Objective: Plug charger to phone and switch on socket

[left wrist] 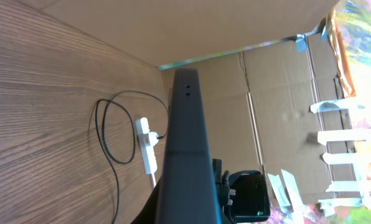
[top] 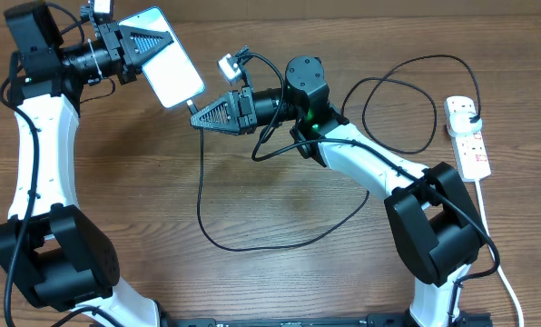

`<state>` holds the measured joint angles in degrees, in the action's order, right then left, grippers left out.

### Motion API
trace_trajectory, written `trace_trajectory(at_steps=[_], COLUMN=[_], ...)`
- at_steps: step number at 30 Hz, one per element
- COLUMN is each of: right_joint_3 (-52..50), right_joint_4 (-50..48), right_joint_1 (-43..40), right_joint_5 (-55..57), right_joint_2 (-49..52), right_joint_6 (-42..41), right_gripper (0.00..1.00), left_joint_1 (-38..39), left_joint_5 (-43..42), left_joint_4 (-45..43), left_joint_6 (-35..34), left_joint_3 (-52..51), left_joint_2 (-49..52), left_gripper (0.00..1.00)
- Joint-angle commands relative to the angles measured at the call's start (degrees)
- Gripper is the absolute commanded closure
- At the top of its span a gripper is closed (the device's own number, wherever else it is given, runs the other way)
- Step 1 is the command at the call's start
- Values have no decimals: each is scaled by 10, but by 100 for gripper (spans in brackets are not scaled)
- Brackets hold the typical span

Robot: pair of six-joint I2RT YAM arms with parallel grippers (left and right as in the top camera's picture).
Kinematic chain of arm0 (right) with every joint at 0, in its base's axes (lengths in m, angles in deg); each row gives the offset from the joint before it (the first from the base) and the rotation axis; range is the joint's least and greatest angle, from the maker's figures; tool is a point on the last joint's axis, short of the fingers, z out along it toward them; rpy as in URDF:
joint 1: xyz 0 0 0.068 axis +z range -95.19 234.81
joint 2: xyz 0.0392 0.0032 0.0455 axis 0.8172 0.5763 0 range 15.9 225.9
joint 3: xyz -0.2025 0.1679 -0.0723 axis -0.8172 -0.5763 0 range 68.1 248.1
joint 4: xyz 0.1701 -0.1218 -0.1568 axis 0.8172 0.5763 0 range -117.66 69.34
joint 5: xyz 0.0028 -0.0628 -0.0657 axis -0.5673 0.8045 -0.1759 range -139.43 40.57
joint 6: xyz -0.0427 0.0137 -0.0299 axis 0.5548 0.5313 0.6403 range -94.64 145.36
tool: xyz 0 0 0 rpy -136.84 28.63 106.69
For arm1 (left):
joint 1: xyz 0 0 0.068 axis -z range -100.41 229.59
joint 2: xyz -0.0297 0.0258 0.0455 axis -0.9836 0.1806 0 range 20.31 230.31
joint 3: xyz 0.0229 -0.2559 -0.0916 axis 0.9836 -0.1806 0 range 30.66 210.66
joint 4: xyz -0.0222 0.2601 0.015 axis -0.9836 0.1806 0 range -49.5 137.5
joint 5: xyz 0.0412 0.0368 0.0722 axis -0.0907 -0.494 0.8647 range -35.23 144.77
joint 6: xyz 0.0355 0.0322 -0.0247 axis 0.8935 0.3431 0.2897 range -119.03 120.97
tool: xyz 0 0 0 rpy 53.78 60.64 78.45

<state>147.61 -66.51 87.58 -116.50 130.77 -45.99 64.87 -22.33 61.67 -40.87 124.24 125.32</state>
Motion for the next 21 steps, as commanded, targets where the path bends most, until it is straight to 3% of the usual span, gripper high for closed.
trace_trajectory(at_steps=[1, 21], right_joint_3=[8, 8], right_joint_4=[-3, -5], right_joint_1=[4, 4], right_joint_5=[2, 15], right_joint_2=[-5, -5], right_joint_6=[5, 5], right_gripper=[96, 96], left_joint_1=[-2, 18], left_joint_5=[-36, -55], left_joint_4=[-4, 0], left_joint_6=[-6, 26], left_joint_3=[10, 10], left_joint_2=[-3, -3], left_gripper=[96, 96])
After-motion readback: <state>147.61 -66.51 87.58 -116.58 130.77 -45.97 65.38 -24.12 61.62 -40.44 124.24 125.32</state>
